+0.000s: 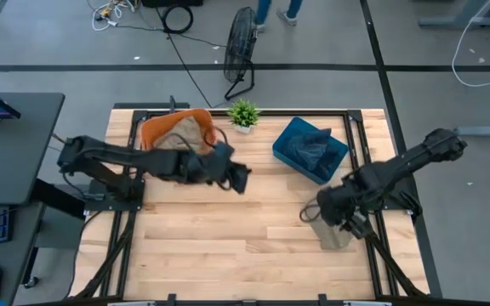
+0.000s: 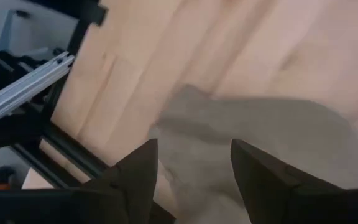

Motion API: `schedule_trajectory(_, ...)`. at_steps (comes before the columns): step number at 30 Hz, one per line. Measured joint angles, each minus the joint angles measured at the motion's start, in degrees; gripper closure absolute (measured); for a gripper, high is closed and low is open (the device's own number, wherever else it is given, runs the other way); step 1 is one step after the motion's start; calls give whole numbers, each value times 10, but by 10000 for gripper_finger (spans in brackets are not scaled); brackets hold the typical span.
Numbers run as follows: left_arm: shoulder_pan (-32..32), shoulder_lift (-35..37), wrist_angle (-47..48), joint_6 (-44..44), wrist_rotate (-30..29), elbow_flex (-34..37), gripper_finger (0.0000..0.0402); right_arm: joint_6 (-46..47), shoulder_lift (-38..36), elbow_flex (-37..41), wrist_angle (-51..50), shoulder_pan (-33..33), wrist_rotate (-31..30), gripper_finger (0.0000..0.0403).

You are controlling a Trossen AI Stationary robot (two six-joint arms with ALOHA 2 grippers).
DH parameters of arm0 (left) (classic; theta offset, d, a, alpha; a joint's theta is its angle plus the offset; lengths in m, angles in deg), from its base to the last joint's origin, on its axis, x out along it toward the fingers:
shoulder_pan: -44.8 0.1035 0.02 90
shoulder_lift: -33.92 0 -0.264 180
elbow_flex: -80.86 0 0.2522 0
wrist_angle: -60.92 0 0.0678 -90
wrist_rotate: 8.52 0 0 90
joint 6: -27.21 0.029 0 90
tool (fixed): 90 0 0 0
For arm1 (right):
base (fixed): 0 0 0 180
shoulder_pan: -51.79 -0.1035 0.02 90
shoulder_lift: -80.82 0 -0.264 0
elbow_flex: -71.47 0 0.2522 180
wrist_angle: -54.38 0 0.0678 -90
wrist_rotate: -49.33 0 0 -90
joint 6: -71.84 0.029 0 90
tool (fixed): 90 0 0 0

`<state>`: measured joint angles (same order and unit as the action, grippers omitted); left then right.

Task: Pick & Place hat
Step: Put the brown cap into the orange bin

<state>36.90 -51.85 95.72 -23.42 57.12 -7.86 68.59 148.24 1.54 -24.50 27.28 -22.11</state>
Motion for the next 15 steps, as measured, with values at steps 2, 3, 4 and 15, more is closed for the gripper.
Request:
schedule_trajectory(2,-23,-22,-14,3,0,0,264,9,0,27,32,-28,5,195)
schedule_trajectory(3,-34,-33,-22,7,0,0,264,9,0,41,47,-41,5,195)
schedule_trajectory(4,-43,-44,-29,7,0,0,264,7,0,53,60,-55,5,196)
schedule_trajectory(15,-94,-119,-49,-62,-15,0,264,53,0,104,106,-131,-134,209)
